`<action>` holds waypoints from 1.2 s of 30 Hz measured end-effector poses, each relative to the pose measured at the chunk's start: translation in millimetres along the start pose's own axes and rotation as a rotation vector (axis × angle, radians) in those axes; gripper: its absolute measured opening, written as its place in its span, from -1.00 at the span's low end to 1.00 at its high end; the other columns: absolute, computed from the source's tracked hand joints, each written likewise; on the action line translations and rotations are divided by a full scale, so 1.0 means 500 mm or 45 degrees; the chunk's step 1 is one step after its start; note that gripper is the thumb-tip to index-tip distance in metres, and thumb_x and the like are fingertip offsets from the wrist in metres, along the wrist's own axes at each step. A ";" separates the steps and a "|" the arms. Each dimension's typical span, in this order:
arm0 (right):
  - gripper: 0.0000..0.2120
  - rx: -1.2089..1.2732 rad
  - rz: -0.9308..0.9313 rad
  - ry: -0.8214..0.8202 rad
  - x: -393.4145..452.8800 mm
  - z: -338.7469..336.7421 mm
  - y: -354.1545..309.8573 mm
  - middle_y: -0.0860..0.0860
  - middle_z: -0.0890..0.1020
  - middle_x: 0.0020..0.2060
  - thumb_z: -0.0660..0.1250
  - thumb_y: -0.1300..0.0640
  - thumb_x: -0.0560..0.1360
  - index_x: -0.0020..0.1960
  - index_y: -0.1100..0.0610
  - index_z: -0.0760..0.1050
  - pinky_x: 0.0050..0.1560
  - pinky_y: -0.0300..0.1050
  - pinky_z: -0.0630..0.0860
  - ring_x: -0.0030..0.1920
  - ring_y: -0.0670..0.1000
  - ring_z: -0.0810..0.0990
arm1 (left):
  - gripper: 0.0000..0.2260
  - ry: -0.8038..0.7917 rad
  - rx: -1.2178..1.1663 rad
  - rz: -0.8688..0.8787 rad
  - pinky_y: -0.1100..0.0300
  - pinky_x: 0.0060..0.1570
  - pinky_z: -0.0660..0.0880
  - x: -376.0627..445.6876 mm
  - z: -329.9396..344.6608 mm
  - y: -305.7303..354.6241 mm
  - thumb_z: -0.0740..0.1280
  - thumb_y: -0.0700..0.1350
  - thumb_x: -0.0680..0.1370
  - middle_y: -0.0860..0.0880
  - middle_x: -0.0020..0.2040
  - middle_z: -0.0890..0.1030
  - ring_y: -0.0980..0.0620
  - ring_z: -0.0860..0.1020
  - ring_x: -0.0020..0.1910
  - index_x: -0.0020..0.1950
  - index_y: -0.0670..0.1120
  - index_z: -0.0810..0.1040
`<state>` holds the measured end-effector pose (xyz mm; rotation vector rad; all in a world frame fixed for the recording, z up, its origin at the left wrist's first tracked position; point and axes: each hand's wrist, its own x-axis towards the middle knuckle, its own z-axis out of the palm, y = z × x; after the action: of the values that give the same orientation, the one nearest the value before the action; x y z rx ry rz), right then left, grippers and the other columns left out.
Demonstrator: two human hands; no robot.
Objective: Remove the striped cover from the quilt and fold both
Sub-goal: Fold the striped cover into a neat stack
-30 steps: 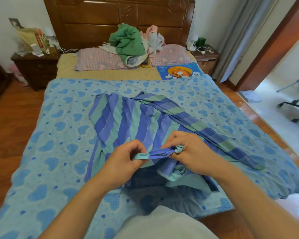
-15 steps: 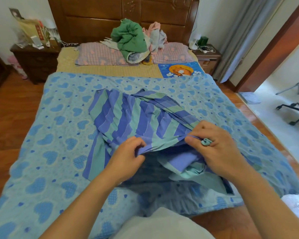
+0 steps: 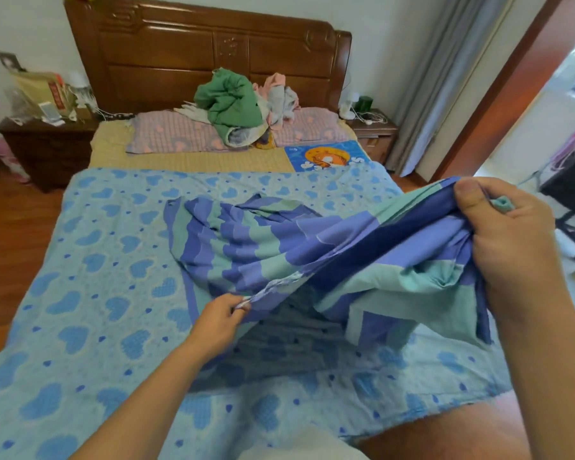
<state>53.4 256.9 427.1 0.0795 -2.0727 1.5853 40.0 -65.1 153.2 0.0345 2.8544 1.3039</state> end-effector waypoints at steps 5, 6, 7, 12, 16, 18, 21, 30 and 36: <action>-0.86 -0.086 0.004 -0.087 -0.002 0.002 0.005 -0.15 0.67 -0.29 0.37 0.08 0.56 -0.14 -0.02 0.67 -0.17 -0.27 0.52 -0.24 -0.16 0.58 | -0.70 -0.712 0.328 0.010 0.06 -0.08 0.49 -0.056 0.009 0.014 0.20 0.20 0.60 0.03 -0.20 0.57 0.05 0.49 -0.21 -0.11 -0.01 0.50; -0.85 -0.102 -0.001 -0.121 -0.006 0.009 0.003 -0.17 0.67 -0.30 0.37 0.08 0.56 -0.15 -0.03 0.67 -0.18 -0.29 0.52 -0.25 -0.18 0.57 | -0.71 -0.819 0.280 0.011 0.10 0.04 0.51 -0.066 0.016 0.033 0.22 0.24 0.56 0.10 -0.07 0.60 0.12 0.51 -0.13 0.05 0.06 0.55; -0.85 -0.115 -0.001 -0.152 -0.010 0.016 0.001 -0.16 0.68 -0.29 0.37 0.07 0.56 -0.15 -0.03 0.68 -0.17 -0.27 0.53 -0.25 -0.18 0.58 | -0.66 -0.864 0.221 0.027 0.20 0.12 0.50 -0.074 0.022 0.056 0.26 0.25 0.52 0.24 0.07 0.56 0.24 0.50 -0.03 0.24 0.18 0.51; -0.87 -0.135 -0.050 -0.302 -0.023 0.043 -0.016 -0.09 0.71 -0.24 0.37 0.03 0.55 -0.09 -0.01 0.69 -0.17 -0.20 0.55 -0.24 -0.14 0.61 | -0.77 -0.207 -0.202 0.254 0.15 0.11 0.52 -0.074 0.061 0.189 0.27 0.18 0.54 0.26 0.05 0.55 0.26 0.53 0.05 0.16 0.18 0.52; -0.87 -0.112 -0.078 -0.358 -0.032 0.056 -0.022 -0.09 0.70 -0.28 0.37 0.07 0.55 -0.12 -0.01 0.68 -0.23 -0.22 0.53 -0.28 -0.15 0.60 | -0.88 0.266 -0.298 0.278 0.24 -0.04 0.47 -0.063 0.063 0.234 0.35 0.09 0.54 0.20 -0.08 0.52 0.19 0.52 -0.05 -0.03 0.12 0.45; -0.86 -0.114 -0.080 -0.373 -0.035 0.059 -0.022 -0.09 0.70 -0.30 0.37 0.06 0.55 -0.12 -0.02 0.69 -0.24 -0.21 0.53 -0.29 -0.14 0.60 | -0.87 0.347 -0.288 0.276 0.24 -0.08 0.44 -0.056 0.055 0.232 0.38 -0.01 0.54 0.18 -0.10 0.49 0.18 0.50 -0.08 -0.07 0.09 0.43; -0.87 -0.143 -0.069 -0.379 -0.037 0.057 -0.020 -0.07 0.70 -0.28 0.37 -0.01 0.53 -0.10 -0.03 0.69 -0.21 -0.11 0.55 -0.27 -0.10 0.60 | -0.90 0.322 -0.285 0.377 0.11 -0.08 0.49 -0.056 0.042 0.223 0.34 -0.12 0.54 0.16 -0.11 0.48 0.15 0.50 -0.09 -0.09 0.06 0.45; -0.88 -0.243 -0.030 -0.392 -0.030 0.025 0.006 -0.03 0.70 -0.24 0.38 0.05 0.54 -0.12 -0.07 0.68 -0.17 -0.04 0.59 -0.26 -0.12 0.60 | -0.75 0.510 0.105 0.345 -0.10 -0.25 0.48 -0.001 -0.167 0.125 0.33 -0.26 0.45 0.07 -0.18 0.39 0.00 0.44 -0.25 -0.16 0.04 0.32; -0.79 -0.136 -0.098 -0.564 -0.036 0.047 -0.016 -0.14 0.69 -0.29 0.37 0.17 0.55 -0.15 -0.09 0.69 -0.23 -0.40 0.50 -0.29 -0.24 0.59 | -0.72 0.559 0.458 0.471 -0.02 -0.45 0.34 0.049 -0.234 0.146 0.29 -0.32 0.45 0.05 -0.14 0.32 -0.17 0.38 -0.31 -0.13 0.02 0.27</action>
<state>63.3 228.2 422.3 0.5068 -2.4469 1.5083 15.4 -105.3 285.1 0.3308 3.5655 0.8972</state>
